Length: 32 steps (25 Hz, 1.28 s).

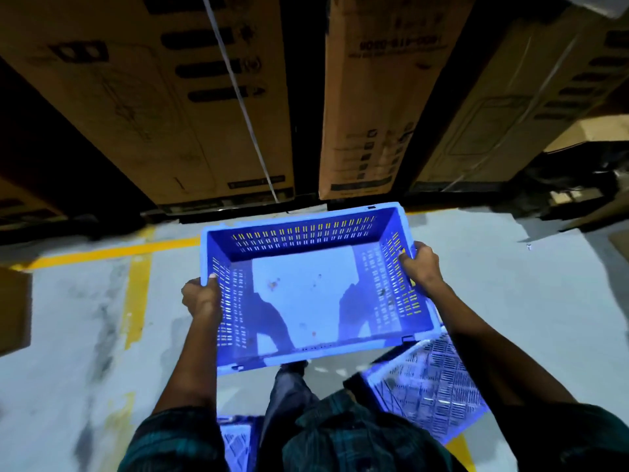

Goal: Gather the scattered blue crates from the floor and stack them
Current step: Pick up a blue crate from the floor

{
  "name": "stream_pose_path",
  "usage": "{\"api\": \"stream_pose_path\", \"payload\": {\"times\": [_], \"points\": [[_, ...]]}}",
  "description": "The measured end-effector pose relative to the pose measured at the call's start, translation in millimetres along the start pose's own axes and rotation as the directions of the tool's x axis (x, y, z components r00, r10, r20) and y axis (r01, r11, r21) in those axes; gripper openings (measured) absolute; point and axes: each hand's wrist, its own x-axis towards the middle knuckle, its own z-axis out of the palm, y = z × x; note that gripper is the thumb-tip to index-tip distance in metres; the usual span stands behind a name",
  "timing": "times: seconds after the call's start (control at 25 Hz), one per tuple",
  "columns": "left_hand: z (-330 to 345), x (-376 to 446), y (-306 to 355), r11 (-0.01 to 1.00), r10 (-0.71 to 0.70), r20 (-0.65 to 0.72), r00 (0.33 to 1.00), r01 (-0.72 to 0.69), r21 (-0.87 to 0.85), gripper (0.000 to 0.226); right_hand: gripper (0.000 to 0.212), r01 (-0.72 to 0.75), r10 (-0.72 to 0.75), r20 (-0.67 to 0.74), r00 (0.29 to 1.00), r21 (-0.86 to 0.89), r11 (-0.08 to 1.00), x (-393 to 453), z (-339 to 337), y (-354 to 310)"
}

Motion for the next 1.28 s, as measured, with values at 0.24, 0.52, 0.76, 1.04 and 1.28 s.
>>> {"api": "stream_pose_path", "payload": {"times": [0.24,0.52,0.76,1.04,1.28], "points": [[88,79,45,0.999,-0.025,0.157,0.987,0.017,0.051,0.034,0.031,-0.074,0.074,-0.07,0.995,0.013,0.997,87,28,-34],[213,166,22,0.99,-0.058,0.263,0.963,0.021,0.142,0.036,0.031,-0.138,0.139,0.027,0.99,-0.026,0.99,222,103,-1],[359,266,-71,0.986,-0.063,0.332,0.941,0.007,0.168,0.032,0.033,-0.119,0.121,0.078,0.99,-0.022,0.993,366,217,99],[478,335,-122,0.987,-0.015,0.315,0.949,-0.036,0.154,0.029,0.054,-0.102,0.108,0.099,0.989,-0.07,0.992,480,309,179],[525,363,-147,0.985,-0.03,0.37,0.929,-0.036,0.168,0.038,0.035,-0.102,0.104,0.076,0.992,-0.038,0.994,530,329,204]]}}
